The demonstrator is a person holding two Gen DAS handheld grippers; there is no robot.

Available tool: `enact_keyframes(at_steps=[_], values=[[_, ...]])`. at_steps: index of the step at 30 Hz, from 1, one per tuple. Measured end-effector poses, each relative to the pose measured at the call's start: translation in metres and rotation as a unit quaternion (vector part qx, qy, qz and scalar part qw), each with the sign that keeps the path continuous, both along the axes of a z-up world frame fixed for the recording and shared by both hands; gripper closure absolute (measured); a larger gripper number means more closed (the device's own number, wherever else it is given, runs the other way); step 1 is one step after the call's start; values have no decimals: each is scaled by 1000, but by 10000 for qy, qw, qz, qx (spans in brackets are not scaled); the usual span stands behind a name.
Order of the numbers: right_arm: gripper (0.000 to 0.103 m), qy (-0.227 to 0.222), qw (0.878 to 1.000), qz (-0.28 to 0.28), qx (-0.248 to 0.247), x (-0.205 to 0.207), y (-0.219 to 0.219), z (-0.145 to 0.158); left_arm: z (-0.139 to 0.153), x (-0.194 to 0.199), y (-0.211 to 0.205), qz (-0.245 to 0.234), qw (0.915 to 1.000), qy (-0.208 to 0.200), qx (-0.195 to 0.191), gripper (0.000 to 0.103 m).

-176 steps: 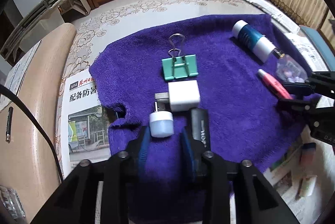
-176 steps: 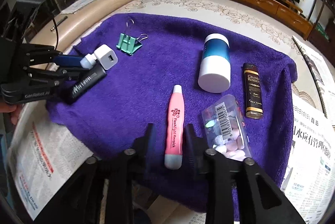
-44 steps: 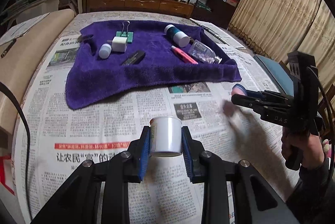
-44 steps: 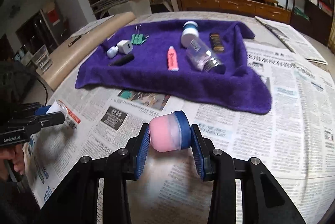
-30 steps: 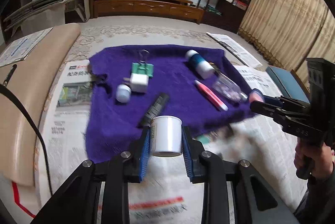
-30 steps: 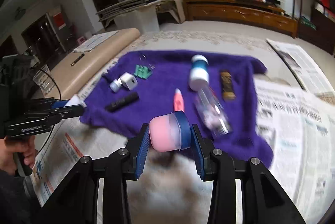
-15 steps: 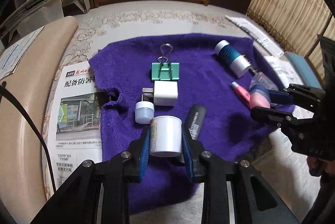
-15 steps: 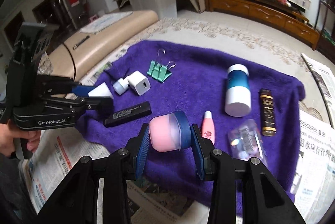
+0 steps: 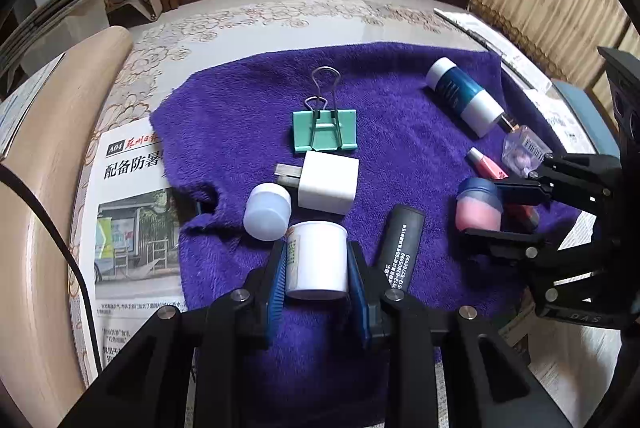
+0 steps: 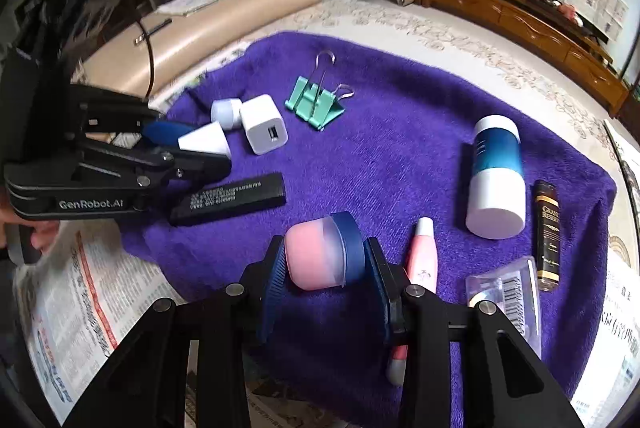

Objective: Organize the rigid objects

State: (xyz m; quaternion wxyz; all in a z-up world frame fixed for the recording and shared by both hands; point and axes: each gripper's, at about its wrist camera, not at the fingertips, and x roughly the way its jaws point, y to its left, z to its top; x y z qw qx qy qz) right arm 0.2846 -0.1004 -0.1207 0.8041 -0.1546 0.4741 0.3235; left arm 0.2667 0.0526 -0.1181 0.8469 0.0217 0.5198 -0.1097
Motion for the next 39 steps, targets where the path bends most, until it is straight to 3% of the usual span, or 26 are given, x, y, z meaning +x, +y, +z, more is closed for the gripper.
enact_keyframes(at_steps=[15,20,21,23,30,32,34,38,39], values=[[63,106,9985,483,-238,5,4,0,3,-3,-1,-532,9974,165,466,72],[55,259,9987,339,-278,6,3,2,11,-9,-3,-570,9974,186,398,57],[49,271,9986,336,-303,5,2,3,13,-11,-4,-554,9971,160,488,52],[49,221,9987,302,-342,1,-1,8,19,-17,-6,-572,9973,134,445,38],[48,95,9996,47,-274,-19,-12,28,36,-48,-13,-428,9981,-38,436,27],[43,99,9997,-60,-223,-28,-18,35,41,-59,-16,-424,9983,-65,406,23],[30,51,9997,-144,-192,-38,-23,40,46,-72,-19,-425,9980,-98,450,18],[20,-20,9988,-486,-111,-65,-36,52,60,-95,-26,-408,9978,-217,476,7],[12,-59,9981,-603,-98,-72,-40,55,63,-100,-28,-396,9978,-253,476,6]])
